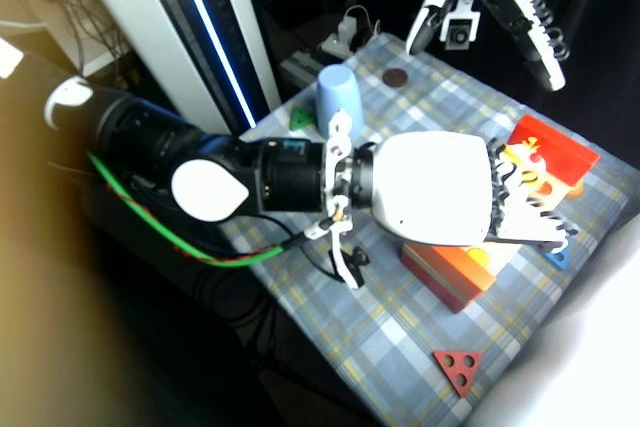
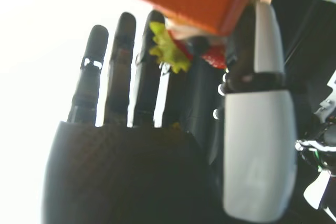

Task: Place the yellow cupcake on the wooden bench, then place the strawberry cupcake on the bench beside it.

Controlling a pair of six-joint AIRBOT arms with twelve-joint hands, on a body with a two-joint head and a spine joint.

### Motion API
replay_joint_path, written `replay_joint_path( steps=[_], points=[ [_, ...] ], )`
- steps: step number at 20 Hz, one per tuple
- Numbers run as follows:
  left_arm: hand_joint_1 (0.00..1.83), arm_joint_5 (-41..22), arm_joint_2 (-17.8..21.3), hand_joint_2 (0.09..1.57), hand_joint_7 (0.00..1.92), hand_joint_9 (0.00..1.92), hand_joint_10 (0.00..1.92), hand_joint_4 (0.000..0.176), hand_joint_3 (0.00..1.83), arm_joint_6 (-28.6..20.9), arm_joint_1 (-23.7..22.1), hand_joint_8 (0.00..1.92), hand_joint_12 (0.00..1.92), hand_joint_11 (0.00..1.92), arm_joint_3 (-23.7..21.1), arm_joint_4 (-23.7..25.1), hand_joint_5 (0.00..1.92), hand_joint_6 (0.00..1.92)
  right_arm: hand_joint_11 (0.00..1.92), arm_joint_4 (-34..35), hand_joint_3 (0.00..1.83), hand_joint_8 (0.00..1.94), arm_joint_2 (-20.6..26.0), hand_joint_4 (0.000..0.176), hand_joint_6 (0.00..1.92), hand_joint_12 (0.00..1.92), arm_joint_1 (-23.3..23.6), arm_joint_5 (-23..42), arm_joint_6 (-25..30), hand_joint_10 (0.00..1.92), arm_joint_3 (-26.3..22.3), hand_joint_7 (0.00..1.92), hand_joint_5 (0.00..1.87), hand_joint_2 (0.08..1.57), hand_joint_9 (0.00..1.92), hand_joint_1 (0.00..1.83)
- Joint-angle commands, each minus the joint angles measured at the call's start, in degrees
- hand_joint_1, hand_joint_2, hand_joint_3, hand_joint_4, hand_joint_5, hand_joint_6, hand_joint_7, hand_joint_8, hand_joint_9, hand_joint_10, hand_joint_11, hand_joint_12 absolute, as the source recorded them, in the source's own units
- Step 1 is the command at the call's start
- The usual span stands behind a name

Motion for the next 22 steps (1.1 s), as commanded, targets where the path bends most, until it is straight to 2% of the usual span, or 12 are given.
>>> replay_joint_path(
  steps=[1,4,6,9,12,13,15,17,18,19,20,22],
  points=[
    [0.97,-7.45,0.1,0.75,0.0,0.0,0.0,0.176,0.0,-0.5,-0.79,0.0,0.0,0.0,0.12,0.51,0.0,0.0,0.0,1.97,0.0,0.0,-0.08,0.111,0.0,0.81,0.68,5.48,0.31,0.04,-0.05,0.46,0.39,0.99,0.34,0.91],
    [0.95,-7.49,0.06,0.75,0.01,0.02,0.01,0.176,0.0,-0.5,-0.76,0.0,0.0,0.0,-0.01,0.41,0.0,0.0,0.0,2.06,0.0,0.0,-0.03,0.138,0.0,0.69,0.68,5.61,0.33,0.01,-0.72,0.45,0.38,0.99,0.32,0.89],
    [0.96,-8.1,0.17,0.76,0.01,0.01,0.0,0.176,0.0,-0.65,-0.57,0.0,0.0,0.0,-0.13,0.12,0.0,0.0,0.0,2.72,0.0,0.0,0.94,0.112,0.0,0.67,0.54,7.23,0.34,0.0,-1.37,0.38,0.34,0.95,0.29,0.89],
    [0.94,-10.94,1.35,0.76,0.0,0.0,0.0,0.171,0.0,-5.31,-0.31,0.0,0.02,0.04,-0.04,1.59,0.0,0.0,0.0,7.58,0.0,0.0,5.58,0.159,0.0,0.27,-1.09,14.57,0.33,0.0,-4.21,0.11,0.18,0.91,0.08,0.93],
    [0.81,-17.94,3.48,0.88,0.0,0.0,0.0,0.11,0.02,-14.12,-0.25,0.0,0.0,0.0,0.1,5.52,0.01,0.0,0.0,15.37,0.0,0.01,13.85,0.13,0.0,0.01,-5.43,25.92,-3.81,0.01,-11.38,0.09,0.04,0.94,0.04,0.78],
    [0.79,-20.19,3.89,0.89,0.02,0.0,0.0,0.133,0.02,-16.66,0.03,0.01,0.0,0.01,0.22,6.19,0.0,0.0,0.0,17.41,0.0,0.0,15.76,0.167,0.0,0.0,-7.01,29.33,-5.42,0.0,-13.44,0.04,0.01,0.94,0.01,0.73],
    [0.93,-26.27,4.58,0.89,0.05,0.03,0.01,0.174,0.01,-23.59,2.01,0.02,0.0,0.0,0.43,7.4,0.0,0.0,0.0,23.46,0.0,0.01,20.64,0.176,0.02,0.0,-13.84,41.0,-8.09,0.0,-19.39,0.06,0.06,0.93,0.0,0.79],
    [0.77,-31.57,4.88,0.95,0.07,0.07,0.01,0.096,0.01,-28.67,5.04,0.01,0.01,0.02,0.31,7.68,0.0,0.0,0.0,29.06,0.0,0.01,23.33,0.152,0.01,0.0,-21.65,52.09,-9.12,0.0,-23.83,0.06,0.06,0.92,0.0,0.84],
    [0.61,-34.23,4.88,0.96,0.18,0.23,0.02,0.039,0.0,-31.3,6.61,0.01,0.49,0.1,0.31,7.69,0.0,0.0,0.0,31.54,0.0,0.02,24.39,0.121,0.01,0.0,-25.27,57.34,-9.41,0.01,-25.88,0.09,0.07,0.92,0.02,0.83],
    [0.45,-36.99,4.86,1.11,0.19,0.3,0.01,0.058,0.02,-33.66,8.09,0.0,0.82,0.03,0.3,7.79,0.0,0.0,0.05,33.59,0.0,0.01,25.34,0.106,0.01,0.02,-28.64,62.26,-9.44,0.01,-27.75,0.15,0.13,0.89,0.11,0.86],
    [0.46,-39.23,4.83,1.15,0.08,0.21,0.01,0.152,0.01,-35.58,9.35,0.01,0.61,0.01,0.24,7.83,0.0,0.0,0.11,34.57,0.0,0.01,25.82,0.108,0.01,0.04,-30.32,65.42,-9.44,0.02,-28.72,0.22,0.17,0.9,0.22,0.88],
    [0.46,-43.62,4.67,1.18,0.07,0.13,0.0,0.128,0.0,-39.46,11.33,0.01,0.4,0.0,0.31,7.72,0.0,0.0,0.08,35.66,0.01,0.01,26.44,0.098,0.0,0.03,-32.97,70.49,-9.45,0.01,-30.13,0.24,0.17,0.93,0.23,0.85]
  ],
)
